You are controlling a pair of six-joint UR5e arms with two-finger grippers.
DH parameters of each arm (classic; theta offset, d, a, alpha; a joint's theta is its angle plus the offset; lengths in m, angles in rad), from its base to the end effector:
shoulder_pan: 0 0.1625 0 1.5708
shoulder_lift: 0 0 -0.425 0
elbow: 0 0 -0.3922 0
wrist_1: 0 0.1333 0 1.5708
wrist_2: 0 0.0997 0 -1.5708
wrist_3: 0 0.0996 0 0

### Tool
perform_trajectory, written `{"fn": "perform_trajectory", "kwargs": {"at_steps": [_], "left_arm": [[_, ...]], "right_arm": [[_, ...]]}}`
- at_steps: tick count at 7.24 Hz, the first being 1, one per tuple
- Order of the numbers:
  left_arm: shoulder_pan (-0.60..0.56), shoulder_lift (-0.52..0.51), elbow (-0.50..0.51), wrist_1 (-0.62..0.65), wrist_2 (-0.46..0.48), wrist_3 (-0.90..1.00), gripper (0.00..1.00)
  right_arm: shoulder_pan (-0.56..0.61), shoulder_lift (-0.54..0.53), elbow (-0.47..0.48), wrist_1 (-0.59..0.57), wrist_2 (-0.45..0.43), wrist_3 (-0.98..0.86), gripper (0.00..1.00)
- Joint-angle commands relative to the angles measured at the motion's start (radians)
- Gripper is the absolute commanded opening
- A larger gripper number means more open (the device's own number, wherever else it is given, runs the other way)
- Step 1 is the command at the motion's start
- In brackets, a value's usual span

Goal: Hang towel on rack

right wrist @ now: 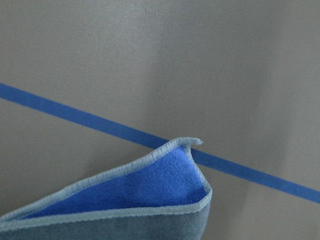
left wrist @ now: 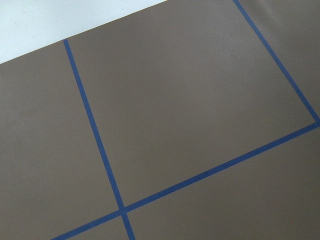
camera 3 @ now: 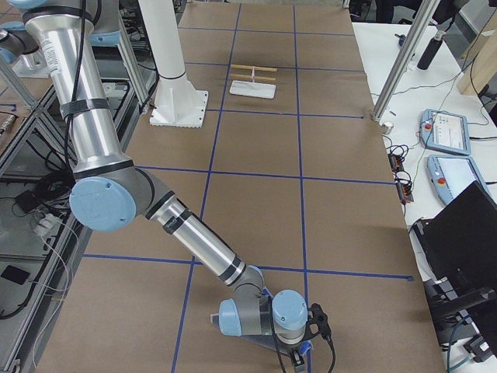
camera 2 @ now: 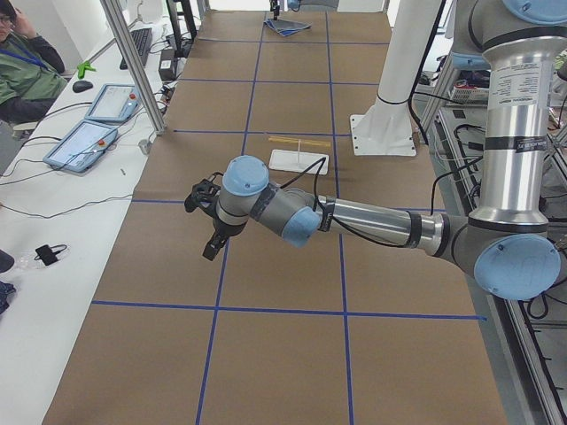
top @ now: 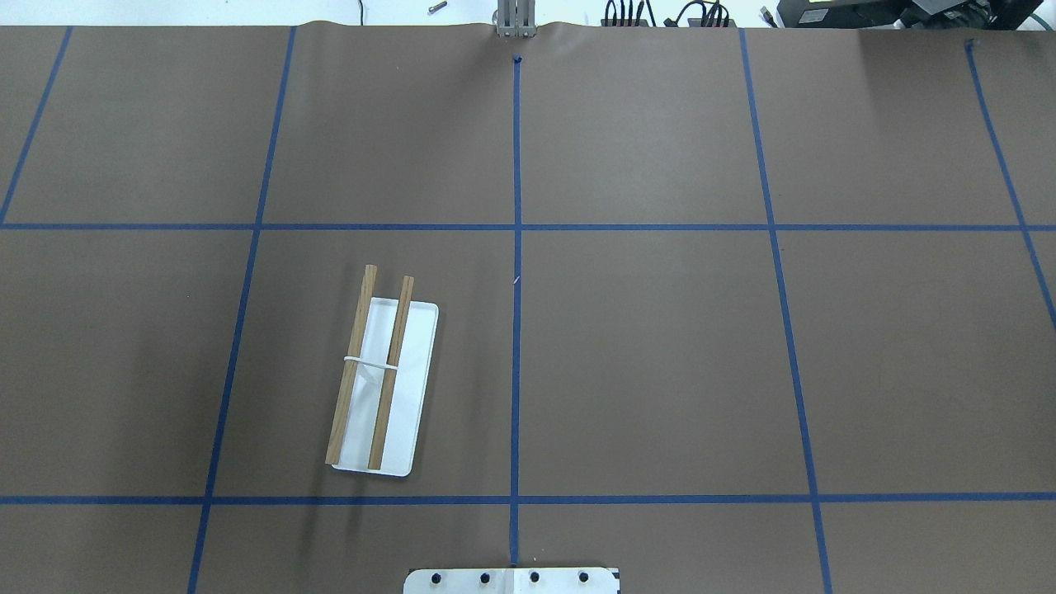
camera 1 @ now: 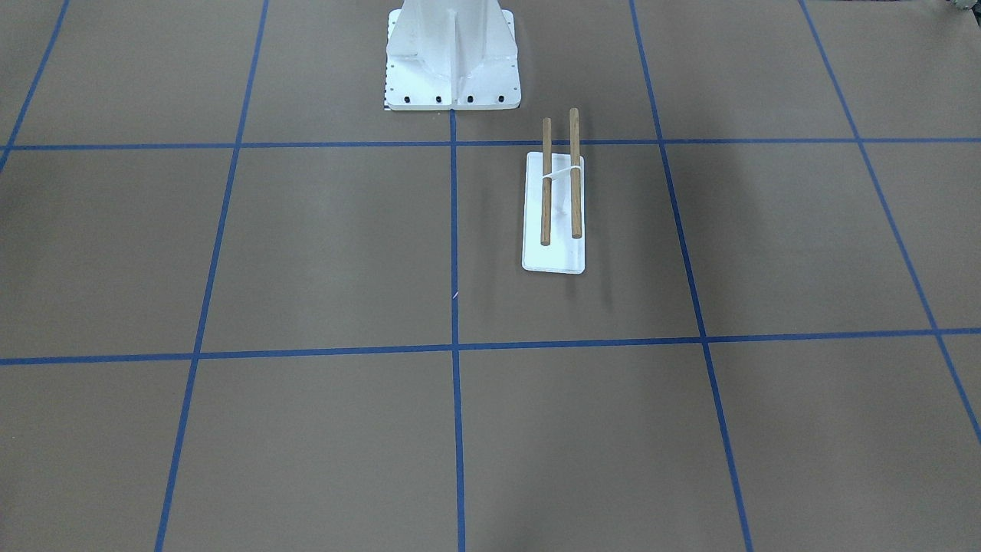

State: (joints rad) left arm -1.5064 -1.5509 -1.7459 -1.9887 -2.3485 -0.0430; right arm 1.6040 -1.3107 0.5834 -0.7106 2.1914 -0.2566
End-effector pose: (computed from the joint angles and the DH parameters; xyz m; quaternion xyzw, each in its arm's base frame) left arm -0.0310 -0.5043 0.5324 0.2417 0.3772 0.1167 0.8864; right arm 0.0923 -0.5090 0.9011 0.1066 -0.2923 -0.1261 0.9420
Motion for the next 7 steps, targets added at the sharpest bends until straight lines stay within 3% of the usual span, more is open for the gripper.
{"fn": "perform_trajectory", "kwargs": {"at_steps": [1, 2, 6, 7], "left_arm": [[0.0, 0.0, -0.001, -0.001, 0.0, 0.0, 0.99], [0.0, -0.001, -0.001, -0.001, 0.0, 0.0, 0.99], [0.0, -0.003, 0.002, -0.001, 0.002, -0.002, 0.99], [0.0, -0.003, 0.002, -0.001, 0.002, 0.0, 0.99]], "right_arm": [[-0.004, -0.01, -0.023, 0.023, 0.004, 0.008, 0.89], [-0.006, -0.01, -0.025, 0.025, 0.008, 0.008, 0.79], [-0.016, -0.01, -0.027, 0.025, 0.005, 0.008, 0.7], [-0.016, -0.01, -0.028, 0.023, 0.005, 0.008, 0.53]]}}
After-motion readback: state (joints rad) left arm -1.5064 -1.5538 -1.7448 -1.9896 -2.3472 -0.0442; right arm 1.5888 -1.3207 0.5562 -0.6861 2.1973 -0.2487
